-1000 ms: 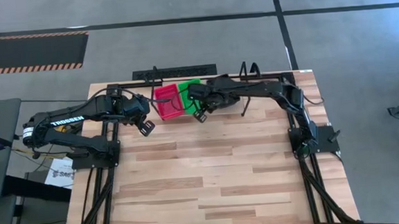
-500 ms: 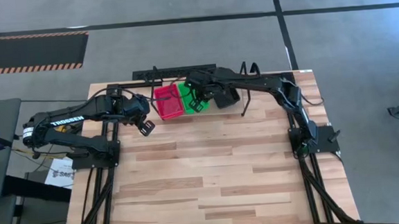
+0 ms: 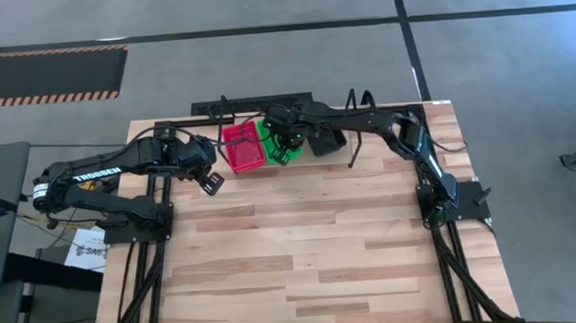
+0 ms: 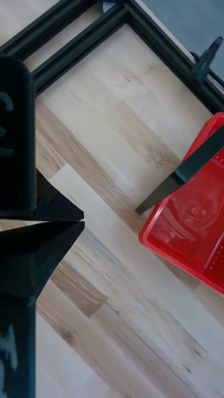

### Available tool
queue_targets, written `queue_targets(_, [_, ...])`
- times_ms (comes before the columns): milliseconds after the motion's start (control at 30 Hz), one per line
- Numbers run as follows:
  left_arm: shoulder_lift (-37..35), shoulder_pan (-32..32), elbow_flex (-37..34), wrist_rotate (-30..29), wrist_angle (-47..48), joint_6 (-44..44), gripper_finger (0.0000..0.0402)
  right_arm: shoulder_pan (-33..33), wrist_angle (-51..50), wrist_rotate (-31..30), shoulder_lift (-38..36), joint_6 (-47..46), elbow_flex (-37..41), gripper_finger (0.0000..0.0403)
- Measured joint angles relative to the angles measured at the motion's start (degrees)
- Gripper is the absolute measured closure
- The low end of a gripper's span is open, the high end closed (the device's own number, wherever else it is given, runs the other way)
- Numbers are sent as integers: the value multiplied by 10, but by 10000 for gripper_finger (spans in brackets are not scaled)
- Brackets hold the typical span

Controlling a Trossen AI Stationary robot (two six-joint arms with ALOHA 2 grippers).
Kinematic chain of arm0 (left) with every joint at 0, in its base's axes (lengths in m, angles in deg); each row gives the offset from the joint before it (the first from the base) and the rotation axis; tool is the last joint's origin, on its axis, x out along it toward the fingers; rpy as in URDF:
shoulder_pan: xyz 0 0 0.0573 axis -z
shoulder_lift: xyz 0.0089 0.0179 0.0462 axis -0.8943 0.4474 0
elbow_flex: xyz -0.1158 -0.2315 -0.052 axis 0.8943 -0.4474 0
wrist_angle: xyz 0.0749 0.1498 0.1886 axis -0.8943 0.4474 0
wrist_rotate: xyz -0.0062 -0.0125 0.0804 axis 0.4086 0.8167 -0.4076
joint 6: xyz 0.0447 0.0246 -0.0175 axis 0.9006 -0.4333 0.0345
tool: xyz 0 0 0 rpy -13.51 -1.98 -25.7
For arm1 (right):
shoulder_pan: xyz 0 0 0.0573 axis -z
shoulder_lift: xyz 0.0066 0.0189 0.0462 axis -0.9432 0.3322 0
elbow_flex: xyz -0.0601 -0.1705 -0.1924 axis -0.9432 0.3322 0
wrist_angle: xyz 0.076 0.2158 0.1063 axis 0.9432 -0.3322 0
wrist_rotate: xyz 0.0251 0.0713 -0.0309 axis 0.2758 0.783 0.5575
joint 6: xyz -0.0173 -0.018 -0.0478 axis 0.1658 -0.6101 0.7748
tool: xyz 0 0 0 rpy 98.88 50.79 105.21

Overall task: Stack baskets on shelf by color
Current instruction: Adjust the stacked bins on the shelf

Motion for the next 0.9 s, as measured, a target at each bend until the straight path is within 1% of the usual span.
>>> queue_targets(267, [0,0,0,0,0,-3,402,16,-3,-1,0,11,0,402])
queue_targets(533, [0,0,0,0,0,-3,401,28,-58,-36,0,12,0,402])
queue_targets(900, [0,0,0,0,0,0,401,1,-56,-36,0,-19,0,402])
